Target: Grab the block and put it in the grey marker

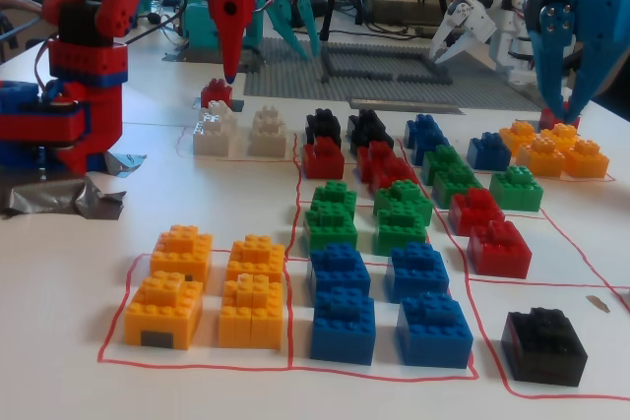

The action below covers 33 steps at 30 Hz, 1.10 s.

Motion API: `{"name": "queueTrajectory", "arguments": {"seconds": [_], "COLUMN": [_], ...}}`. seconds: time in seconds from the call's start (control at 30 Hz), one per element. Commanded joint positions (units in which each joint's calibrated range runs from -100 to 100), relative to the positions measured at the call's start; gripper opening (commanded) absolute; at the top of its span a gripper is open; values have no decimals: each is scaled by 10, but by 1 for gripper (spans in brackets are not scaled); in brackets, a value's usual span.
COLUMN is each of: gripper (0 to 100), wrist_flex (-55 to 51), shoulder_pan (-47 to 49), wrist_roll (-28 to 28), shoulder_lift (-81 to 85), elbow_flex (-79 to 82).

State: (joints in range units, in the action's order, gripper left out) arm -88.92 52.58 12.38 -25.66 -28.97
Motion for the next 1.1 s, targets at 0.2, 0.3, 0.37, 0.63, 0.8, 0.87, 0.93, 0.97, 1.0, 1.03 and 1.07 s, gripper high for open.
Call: {"name": "queueTrajectory", "arguments": {"seconds": [0.2, 0.3, 0.37, 0.63, 0.8, 0.87, 0.93, 0.97, 1.0, 1.03, 1.07], "gripper": [0, 0, 0, 0, 0, 0, 0, 0, 0, 0, 0], "wrist_flex": [-21, -34, -41, -9, 56, 56, 60, 60, 60, 57, 55], "shoulder_pan": [-27, -46, -61, -115, -163, -179, -202, -216, -227, -241, -256], "wrist_roll": [-27, -45, -54, -72, -60, -60, -59, -59, -57, -55, -53], "shoulder_lift": [127, 145, 154, 196, 266, 292, 318, 331, 342, 351, 361], "elbow_flex": [-48, -48, -48, -29, 73, 100, 121, 132, 143, 153, 161]}}
